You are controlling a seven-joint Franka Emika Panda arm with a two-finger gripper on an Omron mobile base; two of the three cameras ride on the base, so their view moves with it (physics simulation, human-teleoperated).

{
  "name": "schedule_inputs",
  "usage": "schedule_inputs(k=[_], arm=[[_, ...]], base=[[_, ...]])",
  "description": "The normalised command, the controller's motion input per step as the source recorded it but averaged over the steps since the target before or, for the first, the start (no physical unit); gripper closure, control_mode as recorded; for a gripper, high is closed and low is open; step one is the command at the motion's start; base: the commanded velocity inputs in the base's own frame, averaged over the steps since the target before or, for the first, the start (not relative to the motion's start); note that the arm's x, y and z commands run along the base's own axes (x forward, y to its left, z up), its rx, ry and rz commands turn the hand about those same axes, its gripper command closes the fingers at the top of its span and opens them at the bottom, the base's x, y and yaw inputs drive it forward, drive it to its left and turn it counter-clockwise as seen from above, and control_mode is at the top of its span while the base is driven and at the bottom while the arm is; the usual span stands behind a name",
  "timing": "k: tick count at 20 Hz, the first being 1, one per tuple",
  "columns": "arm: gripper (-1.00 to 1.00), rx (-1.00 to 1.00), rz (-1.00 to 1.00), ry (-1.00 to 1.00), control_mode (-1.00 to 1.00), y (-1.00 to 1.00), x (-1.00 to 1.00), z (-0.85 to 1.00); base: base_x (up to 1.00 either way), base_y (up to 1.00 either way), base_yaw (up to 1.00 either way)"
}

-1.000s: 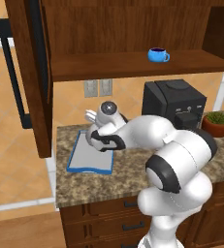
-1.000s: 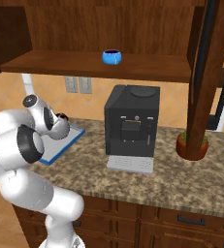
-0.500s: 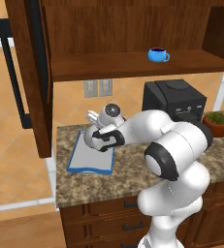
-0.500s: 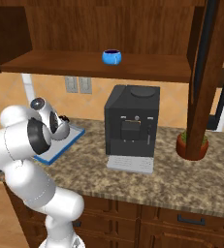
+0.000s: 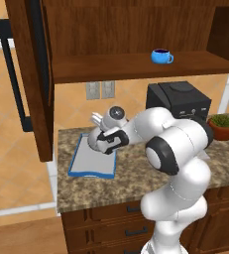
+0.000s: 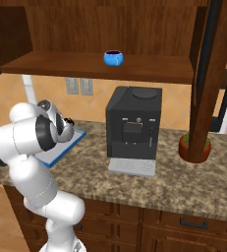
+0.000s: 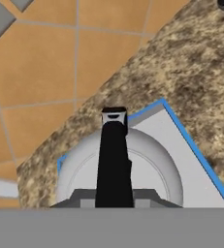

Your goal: Pick the kettle from the counter and place it on the tray. Then pick the mug from the cabinet and place it on the tray. Then close the cabinet doors.

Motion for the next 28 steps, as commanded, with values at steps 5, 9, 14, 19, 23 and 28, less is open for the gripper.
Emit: schedule_inputs(k=[5,9,14,19,23,28], arm=[[1.00,0.08,-0.05,0.00,-1.00,0.01,0.17,-0.05],[1.00,0.09,-0.03,0.00,-1.00,0.00,0.07,-0.13],[-1.00,0.06,0.00,0.00,-1.00,0.00,0.09,-0.12],[-1.00,0.02,0.00,0.00,-1.00,0.00,0.00,0.00],[-1.00,0.01,0.00,0.00,-1.00,0.00,0.00,0.08],[-1.00,0.00,0.00,-0.02,-1.00,0.00,-0.06,0.05]], base=[[0.00,0.00,0.00],[0.00,0.00,0.00],[0.00,0.00,0.00],[0.00,0.00,0.00],[0.00,0.00,0.00],[0.00,0.00,0.00]])
